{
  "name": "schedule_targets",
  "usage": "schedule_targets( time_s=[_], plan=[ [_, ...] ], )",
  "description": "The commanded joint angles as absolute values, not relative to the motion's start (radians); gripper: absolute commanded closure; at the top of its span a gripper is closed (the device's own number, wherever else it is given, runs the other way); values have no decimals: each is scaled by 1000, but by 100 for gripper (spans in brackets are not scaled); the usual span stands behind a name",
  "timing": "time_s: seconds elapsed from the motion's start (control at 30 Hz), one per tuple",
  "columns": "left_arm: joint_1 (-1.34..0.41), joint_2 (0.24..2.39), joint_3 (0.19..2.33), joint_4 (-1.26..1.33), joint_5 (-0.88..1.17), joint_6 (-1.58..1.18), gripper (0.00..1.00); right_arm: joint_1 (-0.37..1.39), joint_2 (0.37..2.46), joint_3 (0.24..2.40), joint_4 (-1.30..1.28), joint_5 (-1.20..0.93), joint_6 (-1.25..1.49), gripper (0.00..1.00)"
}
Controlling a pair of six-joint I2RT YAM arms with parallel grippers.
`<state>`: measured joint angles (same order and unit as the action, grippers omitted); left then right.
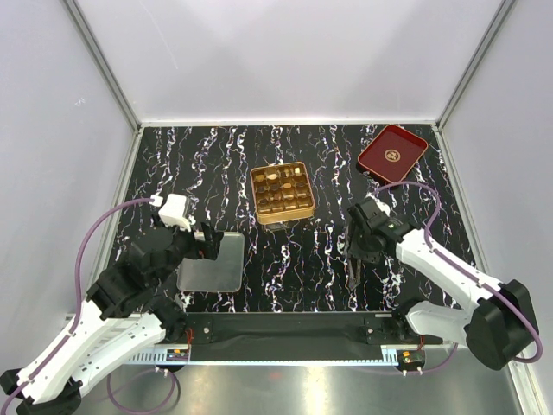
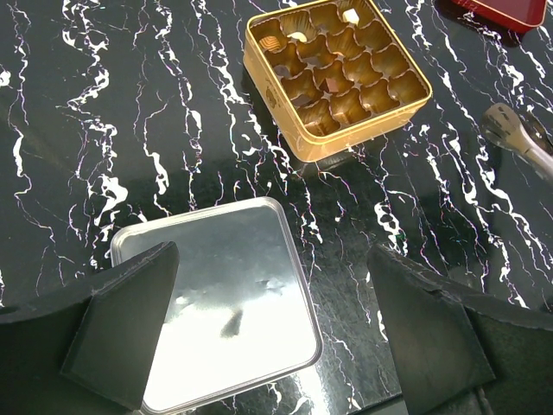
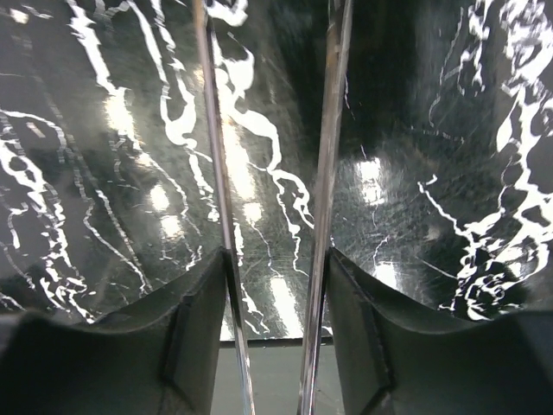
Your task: Pack the chocolate
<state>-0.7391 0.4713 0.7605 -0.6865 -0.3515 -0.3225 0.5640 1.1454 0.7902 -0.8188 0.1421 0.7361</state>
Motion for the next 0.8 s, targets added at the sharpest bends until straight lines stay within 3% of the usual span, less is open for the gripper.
schedule_targets(
  time_s=[0.0, 0.6, 0.77],
  plan=[
    [-744, 465, 770, -644, -345, -321, 1, 569, 1141, 761, -759, 137, 815, 45],
    [-744, 448, 767, -638, -339, -319, 1, 640, 1361, 758, -666, 245, 730, 28],
    [-744, 451, 769, -638, -337, -319, 1, 666, 1413, 793, -683, 299, 715, 17]
  ],
)
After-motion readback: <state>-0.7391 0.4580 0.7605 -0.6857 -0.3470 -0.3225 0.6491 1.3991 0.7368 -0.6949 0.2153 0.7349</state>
